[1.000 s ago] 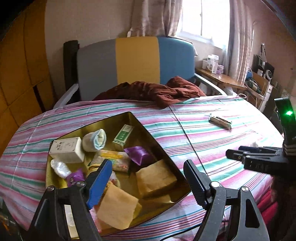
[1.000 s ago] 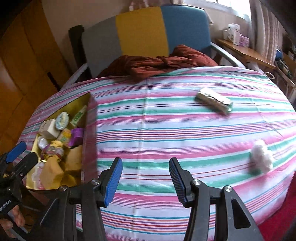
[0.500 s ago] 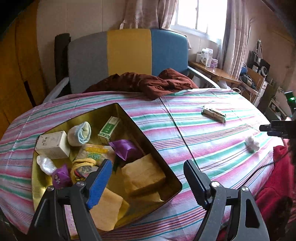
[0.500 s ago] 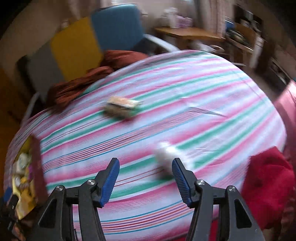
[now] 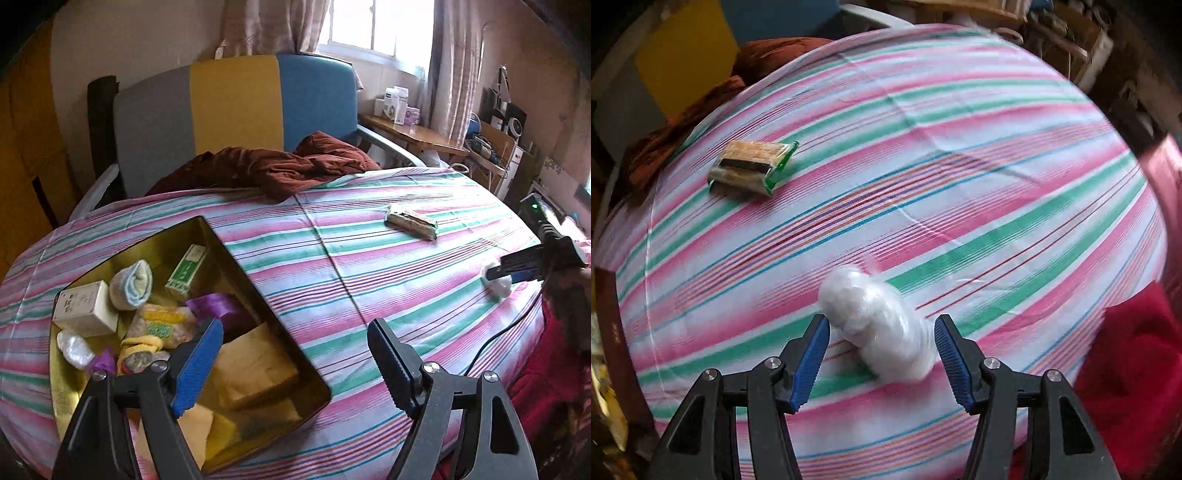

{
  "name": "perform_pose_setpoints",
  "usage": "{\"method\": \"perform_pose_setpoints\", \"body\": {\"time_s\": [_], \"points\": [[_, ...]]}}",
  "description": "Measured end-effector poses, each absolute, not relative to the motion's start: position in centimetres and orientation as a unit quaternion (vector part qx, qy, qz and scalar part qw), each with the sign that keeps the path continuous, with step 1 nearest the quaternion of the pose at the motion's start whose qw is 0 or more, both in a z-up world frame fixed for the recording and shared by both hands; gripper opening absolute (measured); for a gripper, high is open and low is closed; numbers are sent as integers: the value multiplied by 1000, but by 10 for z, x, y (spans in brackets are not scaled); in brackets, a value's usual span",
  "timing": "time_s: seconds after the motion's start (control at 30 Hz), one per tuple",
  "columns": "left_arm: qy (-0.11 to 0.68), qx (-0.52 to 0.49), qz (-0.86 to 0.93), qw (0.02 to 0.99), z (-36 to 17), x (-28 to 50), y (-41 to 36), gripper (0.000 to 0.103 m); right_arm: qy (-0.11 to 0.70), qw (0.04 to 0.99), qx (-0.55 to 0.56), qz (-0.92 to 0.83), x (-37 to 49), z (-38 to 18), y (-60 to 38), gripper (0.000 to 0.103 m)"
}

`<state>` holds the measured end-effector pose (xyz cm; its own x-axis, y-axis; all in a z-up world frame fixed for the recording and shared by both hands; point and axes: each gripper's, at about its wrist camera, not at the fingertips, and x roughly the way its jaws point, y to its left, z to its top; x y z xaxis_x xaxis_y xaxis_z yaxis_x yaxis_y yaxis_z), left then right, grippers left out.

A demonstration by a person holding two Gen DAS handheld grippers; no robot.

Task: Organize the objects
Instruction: 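Grasp the white plastic bundle with right tool while left tool grasps cracker snack bar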

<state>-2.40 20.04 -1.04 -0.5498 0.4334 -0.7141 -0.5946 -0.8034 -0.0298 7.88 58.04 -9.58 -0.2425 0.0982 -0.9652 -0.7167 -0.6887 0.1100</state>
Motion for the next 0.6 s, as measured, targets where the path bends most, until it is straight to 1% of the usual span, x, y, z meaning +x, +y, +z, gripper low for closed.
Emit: {"method": "perform_pose_setpoints", "body": {"time_s": [0.03,0.07,0.13,0.37,0.43,0.6], "points": [[112,-370,873,297,-10,-24,205,81,287,271,-547,738,78,-99,581,48],[114,-369,872,300,-9,-23,210,81,290,268,-545,740,78,-100,581,47],[120,-367,870,307,-9,-24,219,81,292,262,-535,748,77,-101,580,39],[128,-372,859,329,-7,-33,259,81,296,261,-505,768,85,-95,580,38],[127,-379,853,336,-8,-38,272,81,309,256,-510,760,86,-99,581,38],[134,-396,836,356,-12,-51,315,81,332,258,-512,749,90,-102,589,45]]}}
